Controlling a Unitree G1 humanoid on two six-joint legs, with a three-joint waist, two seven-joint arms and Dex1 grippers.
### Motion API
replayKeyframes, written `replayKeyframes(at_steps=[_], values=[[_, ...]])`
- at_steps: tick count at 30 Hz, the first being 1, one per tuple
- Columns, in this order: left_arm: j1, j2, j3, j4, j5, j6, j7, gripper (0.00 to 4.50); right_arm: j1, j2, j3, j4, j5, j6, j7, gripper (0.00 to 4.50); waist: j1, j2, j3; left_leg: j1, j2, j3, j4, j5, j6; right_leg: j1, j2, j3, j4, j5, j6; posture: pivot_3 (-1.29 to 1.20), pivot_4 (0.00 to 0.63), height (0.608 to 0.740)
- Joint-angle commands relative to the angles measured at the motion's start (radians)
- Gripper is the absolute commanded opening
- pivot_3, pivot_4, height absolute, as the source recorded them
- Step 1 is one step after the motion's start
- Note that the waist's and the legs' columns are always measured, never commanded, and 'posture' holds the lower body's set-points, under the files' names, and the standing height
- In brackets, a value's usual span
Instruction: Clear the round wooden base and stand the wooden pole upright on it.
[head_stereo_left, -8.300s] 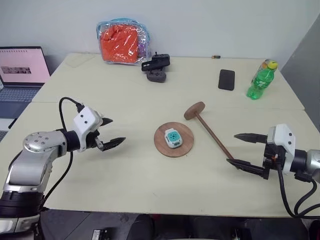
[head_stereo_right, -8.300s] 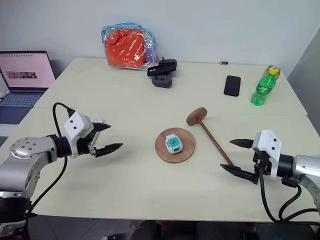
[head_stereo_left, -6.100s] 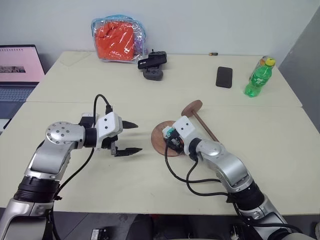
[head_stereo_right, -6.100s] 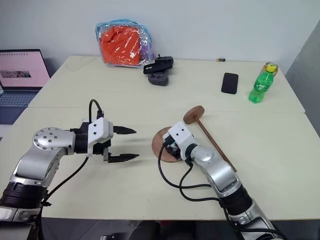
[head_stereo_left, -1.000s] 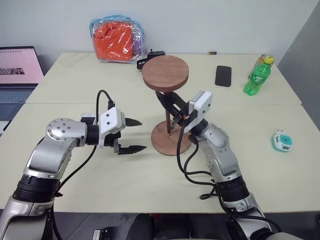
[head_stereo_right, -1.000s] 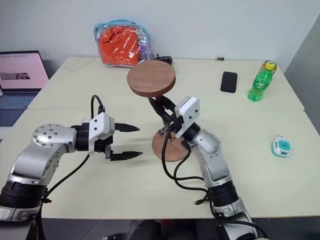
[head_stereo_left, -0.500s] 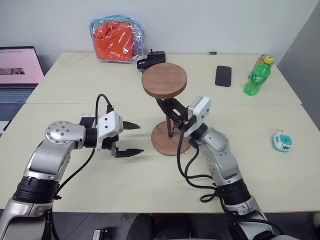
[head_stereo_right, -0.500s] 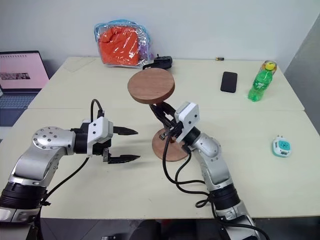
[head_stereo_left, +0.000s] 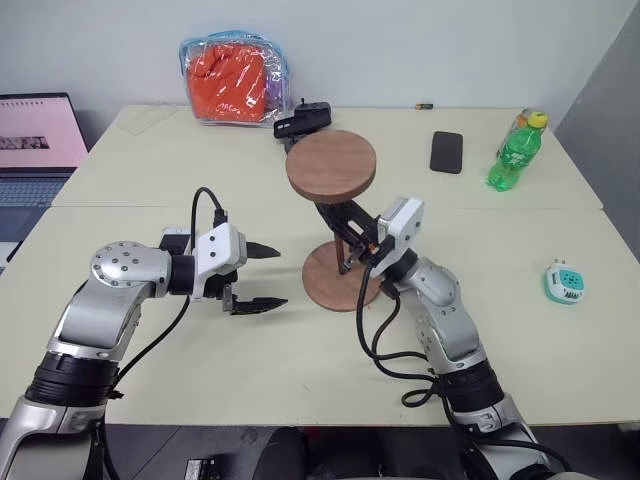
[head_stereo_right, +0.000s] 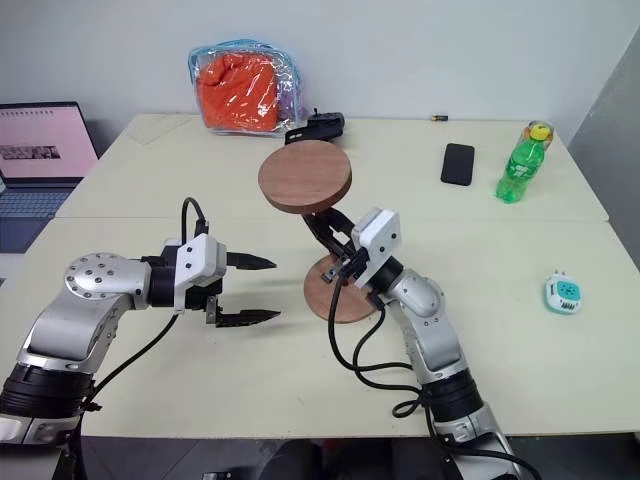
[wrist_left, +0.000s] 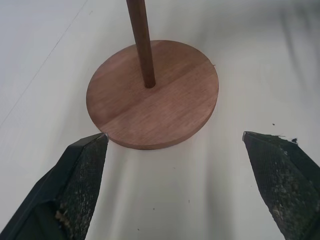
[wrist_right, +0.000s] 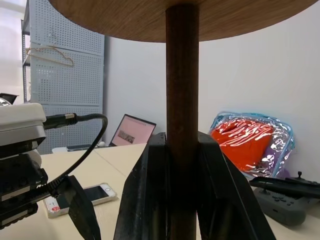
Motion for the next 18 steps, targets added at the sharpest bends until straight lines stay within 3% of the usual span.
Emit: replayKeyframes(at_steps=[1, 18], values=[[-0.017, 0.004, 0.004, -0.019, -0.001, 0.002, 0.007, 4.50, 0.020, -0.002, 0.015, -0.017, 0.004, 0.002, 0.013, 0.27, 0.000, 0.000, 0.000, 0.000, 0.000, 0.000, 0.000, 0.000, 0.000, 0.000, 0.000, 0.000, 0.000, 0.000, 0.000, 0.00, 0.150, 0.740], [-0.040, -0.017, 0.030, -0.036, -0.057, 0.062, 0.021, 4.50, 0.041, -0.036, -0.018, 0.123, -0.031, 0.166, -0.062, 0.27, 0.001, -0.001, -0.006, 0.006, 0.000, 0.000, 0.000, 0.000, 0.000, 0.006, 0.000, 0.001, 0.000, 0.000, 0.000, 0.00, 0.150, 0.740]])
